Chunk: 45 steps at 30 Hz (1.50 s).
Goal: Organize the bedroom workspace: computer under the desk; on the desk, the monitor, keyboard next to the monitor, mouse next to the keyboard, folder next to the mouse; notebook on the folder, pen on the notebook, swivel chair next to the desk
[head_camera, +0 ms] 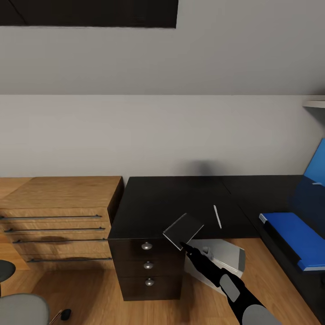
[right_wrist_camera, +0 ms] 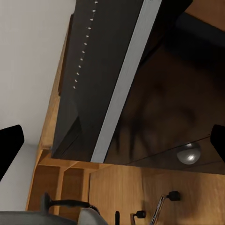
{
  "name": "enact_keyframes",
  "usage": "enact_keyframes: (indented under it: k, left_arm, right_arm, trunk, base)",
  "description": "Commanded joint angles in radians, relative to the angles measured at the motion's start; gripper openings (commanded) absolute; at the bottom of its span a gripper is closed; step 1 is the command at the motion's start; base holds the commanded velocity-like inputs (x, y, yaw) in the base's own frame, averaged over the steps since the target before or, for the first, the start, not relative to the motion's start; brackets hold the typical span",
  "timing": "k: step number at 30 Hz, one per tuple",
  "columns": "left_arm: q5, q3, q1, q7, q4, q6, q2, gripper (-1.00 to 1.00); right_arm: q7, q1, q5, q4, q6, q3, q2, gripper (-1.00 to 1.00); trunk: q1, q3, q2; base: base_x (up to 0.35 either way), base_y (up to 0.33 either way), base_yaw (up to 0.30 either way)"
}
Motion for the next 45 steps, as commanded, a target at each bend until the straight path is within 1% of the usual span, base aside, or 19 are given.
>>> enact_keyframes:
  k: [1, 15, 45]
  left_arm:
    - [0.008, 0.000, 0.001, -0.002, -0.002, 0.000, 0.000, 1.00]
    - [0.009, 0.000, 0.000, -0.002, -0.002, 0.000, 0.000, 1.00]
    - [0.009, 0.000, 0.001, -0.002, -0.002, 0.000, 0.000, 1.00]
  right_arm:
    - [0.002, -0.001, -0.007, 0.000, 0.009, -0.004, 0.001, 1.00]
    - [0.001, -0.001, -0.011, 0.000, 0.008, -0.005, 0.001, 1.00]
    - [-0.002, -0.001, -0.016, 0.004, 0.016, -0.006, 0.002, 1.00]
  trunk:
    - [0.000, -0.001, 0.000]
    - [0.000, -0.001, 0.000]
    - [0.000, -0.001, 0.000]
  base:
    - [0.000, 0.000, 0.000]
    - [0.100, 0.036, 0.000]
    - [0.005, 0.002, 0.000]
